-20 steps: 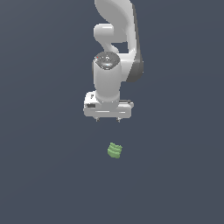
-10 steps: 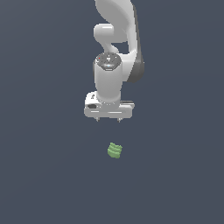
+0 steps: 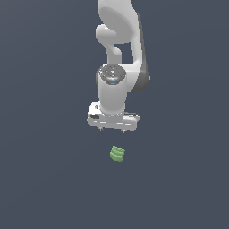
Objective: Pick up the object and move it to a goal position.
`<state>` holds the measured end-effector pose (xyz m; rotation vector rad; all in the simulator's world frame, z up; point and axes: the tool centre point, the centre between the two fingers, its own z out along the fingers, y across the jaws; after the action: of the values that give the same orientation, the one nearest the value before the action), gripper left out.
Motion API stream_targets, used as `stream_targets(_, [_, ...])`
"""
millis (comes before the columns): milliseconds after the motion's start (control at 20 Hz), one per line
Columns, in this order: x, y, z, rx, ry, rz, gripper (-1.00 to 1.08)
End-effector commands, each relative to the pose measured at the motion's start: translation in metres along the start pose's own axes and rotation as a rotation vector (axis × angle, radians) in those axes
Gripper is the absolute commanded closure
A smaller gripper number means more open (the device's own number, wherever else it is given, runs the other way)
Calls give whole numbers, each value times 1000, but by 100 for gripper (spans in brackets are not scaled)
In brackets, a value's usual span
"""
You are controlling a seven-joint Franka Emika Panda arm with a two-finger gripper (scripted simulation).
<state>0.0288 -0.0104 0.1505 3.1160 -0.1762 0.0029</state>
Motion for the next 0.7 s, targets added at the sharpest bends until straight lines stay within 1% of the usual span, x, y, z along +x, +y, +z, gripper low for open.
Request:
stream_targets(0, [11, -4, 7, 3, -1, 34, -92])
stream_targets(350, [43, -19, 33, 12, -3, 146, -92])
stream_targets(650, [60, -27, 50, 17, -4, 210, -92])
